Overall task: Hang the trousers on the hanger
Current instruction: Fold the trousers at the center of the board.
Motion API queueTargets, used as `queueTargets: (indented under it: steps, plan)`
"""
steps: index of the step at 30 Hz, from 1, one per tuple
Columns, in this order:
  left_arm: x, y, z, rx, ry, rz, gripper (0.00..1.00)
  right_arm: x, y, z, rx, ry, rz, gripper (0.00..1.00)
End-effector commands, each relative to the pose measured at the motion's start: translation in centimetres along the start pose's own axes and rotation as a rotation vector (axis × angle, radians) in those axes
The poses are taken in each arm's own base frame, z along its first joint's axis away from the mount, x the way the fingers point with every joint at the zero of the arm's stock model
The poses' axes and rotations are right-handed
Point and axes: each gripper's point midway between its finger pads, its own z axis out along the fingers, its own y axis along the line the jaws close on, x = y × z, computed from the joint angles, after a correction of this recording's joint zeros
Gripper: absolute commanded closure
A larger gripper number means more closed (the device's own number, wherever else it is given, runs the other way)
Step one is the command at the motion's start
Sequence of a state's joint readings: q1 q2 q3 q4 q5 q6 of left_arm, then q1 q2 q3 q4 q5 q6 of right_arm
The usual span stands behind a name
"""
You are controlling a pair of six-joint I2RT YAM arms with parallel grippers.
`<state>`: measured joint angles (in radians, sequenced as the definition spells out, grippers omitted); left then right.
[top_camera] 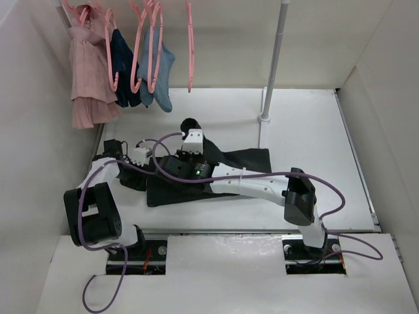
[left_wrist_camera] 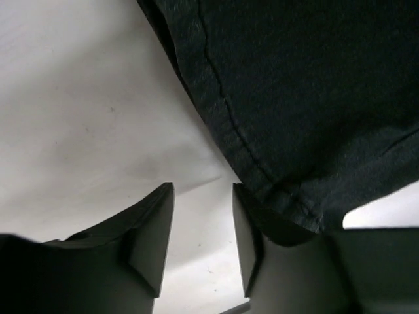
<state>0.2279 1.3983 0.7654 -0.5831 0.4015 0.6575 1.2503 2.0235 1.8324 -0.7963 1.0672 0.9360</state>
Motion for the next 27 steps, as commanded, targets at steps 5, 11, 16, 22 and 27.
queueTargets:
  steps: [5,11,16,22,27]
  plan:
    - [-0.2,0.3,0.6,-0.007,0.012,-0.019,0.68,-5.5,7.2,-4.2,-0.209,-0.153,0.085,1.00]
    - [-0.5,0.4,0.5,-0.017,-0.004,-0.012,0.70,-4.0,12.2,-5.3,-0.429,-0.124,0.029,1.00]
    - [-1.7,1.3,-0.6,-0.081,-0.039,-0.052,0.70,0.7,15.3,-4.8,-0.556,-0.050,-0.054,1.00]
    - [-3.8,6.2,-4.7,-0.298,-0.095,-0.233,0.65,4.0,18.0,-5.1,-0.705,-0.015,-0.149,1.00]
    - [-4.1,7.8,-6.3,-0.407,-0.097,-0.280,0.62,7.4,19.4,-6.5,-0.840,0.001,-0.302,1.00]
